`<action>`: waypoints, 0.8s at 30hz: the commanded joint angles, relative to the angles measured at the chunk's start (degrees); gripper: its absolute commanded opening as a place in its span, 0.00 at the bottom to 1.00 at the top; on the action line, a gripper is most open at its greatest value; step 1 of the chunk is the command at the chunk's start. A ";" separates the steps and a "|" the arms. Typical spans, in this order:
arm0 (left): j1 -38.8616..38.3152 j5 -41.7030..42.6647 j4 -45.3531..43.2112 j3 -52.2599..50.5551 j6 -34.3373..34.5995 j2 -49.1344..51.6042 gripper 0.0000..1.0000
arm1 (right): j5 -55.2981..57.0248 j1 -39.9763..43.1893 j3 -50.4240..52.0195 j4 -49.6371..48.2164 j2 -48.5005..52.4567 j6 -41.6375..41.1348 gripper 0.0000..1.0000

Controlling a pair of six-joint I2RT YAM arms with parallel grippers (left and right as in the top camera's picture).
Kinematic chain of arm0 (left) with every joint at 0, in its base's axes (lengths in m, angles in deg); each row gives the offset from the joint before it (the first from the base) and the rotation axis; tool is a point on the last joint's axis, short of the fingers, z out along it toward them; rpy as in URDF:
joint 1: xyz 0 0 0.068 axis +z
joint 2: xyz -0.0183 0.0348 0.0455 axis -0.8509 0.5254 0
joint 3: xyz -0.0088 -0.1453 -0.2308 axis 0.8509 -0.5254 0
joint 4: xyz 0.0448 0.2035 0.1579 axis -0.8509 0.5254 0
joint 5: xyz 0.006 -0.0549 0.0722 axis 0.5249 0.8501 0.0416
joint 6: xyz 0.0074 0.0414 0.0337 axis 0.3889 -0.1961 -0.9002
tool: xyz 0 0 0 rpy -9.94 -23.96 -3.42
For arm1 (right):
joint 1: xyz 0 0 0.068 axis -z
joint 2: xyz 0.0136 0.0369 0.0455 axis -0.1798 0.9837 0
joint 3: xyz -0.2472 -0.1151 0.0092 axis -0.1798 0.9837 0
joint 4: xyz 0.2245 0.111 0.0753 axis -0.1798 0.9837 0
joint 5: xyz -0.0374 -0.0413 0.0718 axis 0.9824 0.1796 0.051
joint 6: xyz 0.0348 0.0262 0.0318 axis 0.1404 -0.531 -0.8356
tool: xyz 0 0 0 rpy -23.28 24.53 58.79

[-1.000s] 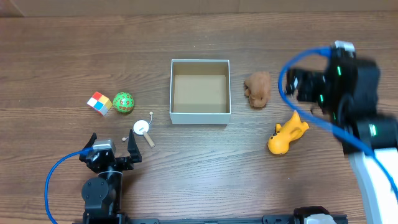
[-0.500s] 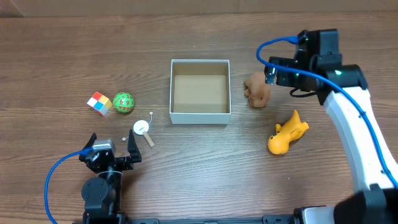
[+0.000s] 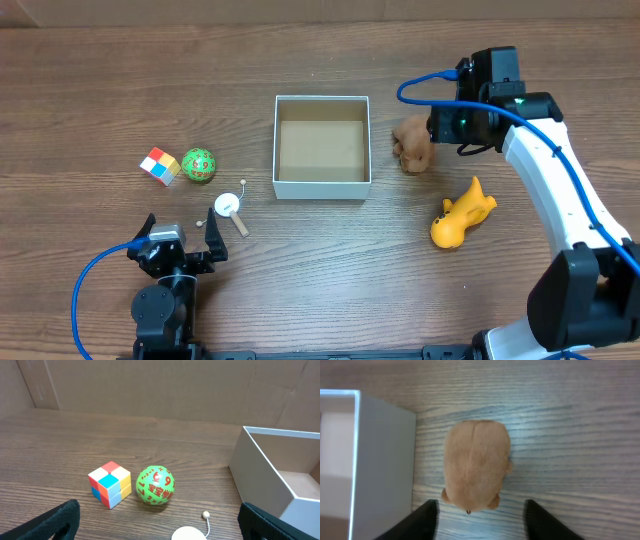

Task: Pack container
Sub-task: 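Move the right gripper over the brown plush hamster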

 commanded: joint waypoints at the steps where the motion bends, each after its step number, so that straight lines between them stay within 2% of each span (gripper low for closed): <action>1: -0.39 -0.55 -0.20 -0.15 0.79 -0.48 1.00 | 0.02 0.00 -0.94 -1.20 0.83 1.57 0.47; 3: -0.39 -0.55 -0.20 -0.15 0.79 -0.48 1.00 | -0.26 -0.02 -0.94 -1.40 0.83 1.55 0.50; 5: -0.39 -0.55 -0.20 -0.15 0.79 -0.48 1.00 | -0.83 -0.02 -0.87 -1.38 0.83 1.55 0.69; 8: -0.39 -0.55 -0.20 -0.15 0.79 -0.48 1.00 | -0.81 -0.61 -0.72 -1.38 0.83 1.57 0.87; 9: -0.39 -0.55 -0.22 -0.15 0.79 -0.48 1.00 | -0.83 -0.90 -0.70 -1.40 0.83 1.55 0.90; 12: -0.39 -0.55 -0.22 -0.15 0.79 -0.48 1.00 | -0.72 -2.64 -0.17 -2.40 0.90 1.57 0.93; 17: -0.39 -0.55 -0.20 -0.15 0.79 -0.48 1.00 | 4.94 -7.85 5.53 -10.21 1.60 1.51 0.95; 24: -0.39 -0.55 -0.20 -0.15 0.79 -0.48 1.00 | 7.91 -8.87 10.58 -16.41 4.44 1.25 0.94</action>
